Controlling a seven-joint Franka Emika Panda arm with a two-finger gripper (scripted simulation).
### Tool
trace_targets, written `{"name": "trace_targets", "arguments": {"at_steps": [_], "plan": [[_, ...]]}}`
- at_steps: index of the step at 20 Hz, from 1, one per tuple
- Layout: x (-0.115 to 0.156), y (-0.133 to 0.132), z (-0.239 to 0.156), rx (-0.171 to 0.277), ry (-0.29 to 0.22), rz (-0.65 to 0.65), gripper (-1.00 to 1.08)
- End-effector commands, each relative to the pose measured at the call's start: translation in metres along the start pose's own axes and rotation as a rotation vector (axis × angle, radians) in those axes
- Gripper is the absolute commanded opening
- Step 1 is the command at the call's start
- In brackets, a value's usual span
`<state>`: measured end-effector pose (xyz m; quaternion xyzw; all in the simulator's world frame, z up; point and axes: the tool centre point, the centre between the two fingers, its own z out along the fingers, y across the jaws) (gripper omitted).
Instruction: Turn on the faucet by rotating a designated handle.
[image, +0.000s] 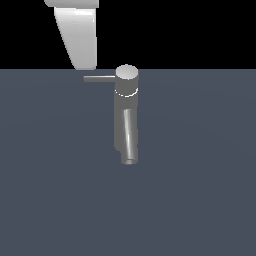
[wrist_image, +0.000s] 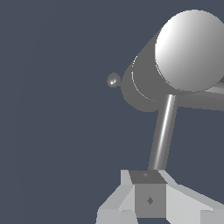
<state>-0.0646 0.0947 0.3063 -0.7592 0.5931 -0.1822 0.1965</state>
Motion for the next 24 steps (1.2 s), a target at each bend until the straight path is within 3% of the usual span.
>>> {"name": "trace_targets", "arguments": {"at_steps": [1, 11, 24], "plan": [[0.002, -0.006, 0.008, 0.015, 0.011, 0.044, -1.00], [0.011, -0.019, 0.025, 0.044, 0.042, 0.139, -1.00], [0.014, -0.021, 0.029, 0.049, 0.052, 0.160, -1.00]]}}
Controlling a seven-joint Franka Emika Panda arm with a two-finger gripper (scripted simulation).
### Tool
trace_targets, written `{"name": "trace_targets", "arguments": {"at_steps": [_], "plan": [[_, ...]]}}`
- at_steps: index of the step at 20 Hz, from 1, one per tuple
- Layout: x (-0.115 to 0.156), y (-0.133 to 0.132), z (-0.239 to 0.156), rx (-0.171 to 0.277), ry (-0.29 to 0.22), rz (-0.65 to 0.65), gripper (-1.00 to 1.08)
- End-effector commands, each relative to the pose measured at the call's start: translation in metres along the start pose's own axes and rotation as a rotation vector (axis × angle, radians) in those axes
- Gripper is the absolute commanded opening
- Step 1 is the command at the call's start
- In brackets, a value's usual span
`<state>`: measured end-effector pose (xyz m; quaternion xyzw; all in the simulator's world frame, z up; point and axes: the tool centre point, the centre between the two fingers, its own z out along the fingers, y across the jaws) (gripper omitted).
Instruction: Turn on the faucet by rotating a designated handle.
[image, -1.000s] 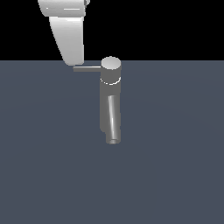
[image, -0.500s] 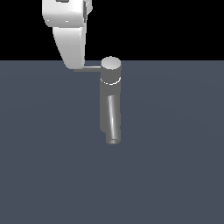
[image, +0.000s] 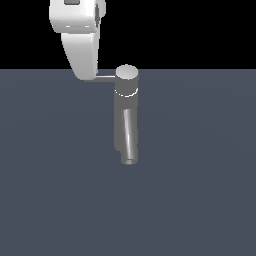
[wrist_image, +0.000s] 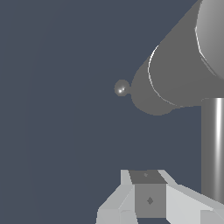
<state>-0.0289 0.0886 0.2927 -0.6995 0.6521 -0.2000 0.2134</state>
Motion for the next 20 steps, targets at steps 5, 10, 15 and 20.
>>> {"name": "trace_targets", "arguments": {"at_steps": [5, 10, 15, 20], "plan": [[-0.001, 0.008, 0.000, 0.000, 0.000, 0.000, -1.00], [-0.002, 0.022, 0.000, 0.000, 0.000, 0.000, -1.00], [-0.003, 0.036, 0.000, 0.000, 0.000, 0.000, -1.00], [-0.004, 0.050, 0.000, 0.000, 0.001, 0.000, -1.00]]}}
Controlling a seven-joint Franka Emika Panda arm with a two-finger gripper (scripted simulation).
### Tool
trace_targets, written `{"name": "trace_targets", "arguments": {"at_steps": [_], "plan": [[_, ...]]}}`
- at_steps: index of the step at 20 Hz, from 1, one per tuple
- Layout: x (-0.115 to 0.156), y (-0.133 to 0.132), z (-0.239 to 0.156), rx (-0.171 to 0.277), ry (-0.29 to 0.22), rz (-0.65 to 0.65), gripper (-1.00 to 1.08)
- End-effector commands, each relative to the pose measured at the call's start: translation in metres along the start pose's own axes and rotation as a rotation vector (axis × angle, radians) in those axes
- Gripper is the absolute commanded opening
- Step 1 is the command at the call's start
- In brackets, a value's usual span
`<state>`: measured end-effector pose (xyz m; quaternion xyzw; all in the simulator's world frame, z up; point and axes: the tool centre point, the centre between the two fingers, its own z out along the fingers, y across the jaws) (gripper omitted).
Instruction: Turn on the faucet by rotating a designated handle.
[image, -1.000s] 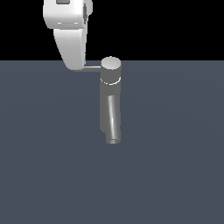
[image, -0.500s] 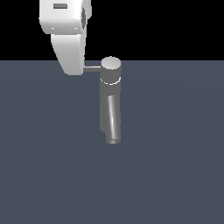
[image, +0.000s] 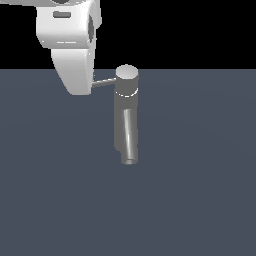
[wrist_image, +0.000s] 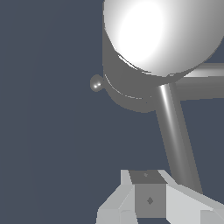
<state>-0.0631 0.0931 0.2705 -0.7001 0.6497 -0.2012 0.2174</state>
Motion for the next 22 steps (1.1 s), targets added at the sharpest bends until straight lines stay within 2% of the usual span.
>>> {"name": "trace_targets", "arguments": {"at_steps": [1, 7, 9, 22], "plan": [[0.002, 0.012, 0.000, -0.008, 0.005, 0.003, -1.00], [0.001, 0.029, 0.000, -0.008, 0.005, 0.003, -1.00], [-0.004, 0.022, -0.001, 0.000, -0.001, -0.005, -1.00], [0.010, 0.040, -0.001, -0.002, 0.000, -0.003, -1.00]]}}
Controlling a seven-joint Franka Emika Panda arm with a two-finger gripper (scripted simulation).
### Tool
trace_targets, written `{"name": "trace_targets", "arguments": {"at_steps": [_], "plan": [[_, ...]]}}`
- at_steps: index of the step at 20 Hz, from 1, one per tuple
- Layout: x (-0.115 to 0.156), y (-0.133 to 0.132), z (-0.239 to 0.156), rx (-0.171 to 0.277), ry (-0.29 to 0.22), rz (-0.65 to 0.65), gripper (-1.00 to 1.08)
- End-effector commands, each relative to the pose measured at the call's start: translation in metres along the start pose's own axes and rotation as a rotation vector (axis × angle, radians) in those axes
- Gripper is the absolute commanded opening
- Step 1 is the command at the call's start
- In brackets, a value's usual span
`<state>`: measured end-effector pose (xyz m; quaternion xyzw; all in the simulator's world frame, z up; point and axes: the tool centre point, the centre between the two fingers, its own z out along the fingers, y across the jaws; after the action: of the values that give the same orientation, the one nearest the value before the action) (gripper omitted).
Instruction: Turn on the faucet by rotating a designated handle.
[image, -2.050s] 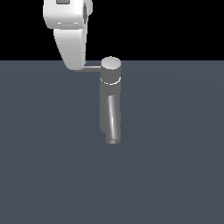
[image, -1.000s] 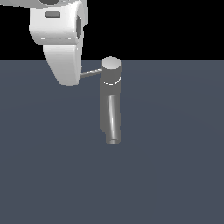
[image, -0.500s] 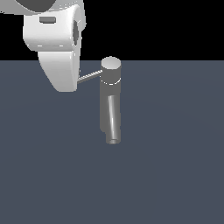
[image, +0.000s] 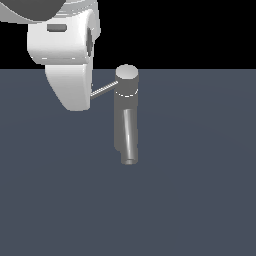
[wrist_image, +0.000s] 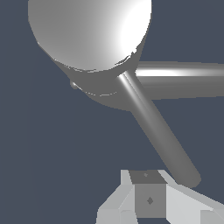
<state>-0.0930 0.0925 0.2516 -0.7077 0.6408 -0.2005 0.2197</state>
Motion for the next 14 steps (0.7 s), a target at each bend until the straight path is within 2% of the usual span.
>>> {"name": "trace_targets", "arguments": {"at_steps": [1, 14], "plan": [[0.012, 0.006, 0.001, -0.005, 0.011, 0.018, -1.00], [0.024, 0.022, 0.001, -0.007, 0.013, 0.020, -1.00]]}}
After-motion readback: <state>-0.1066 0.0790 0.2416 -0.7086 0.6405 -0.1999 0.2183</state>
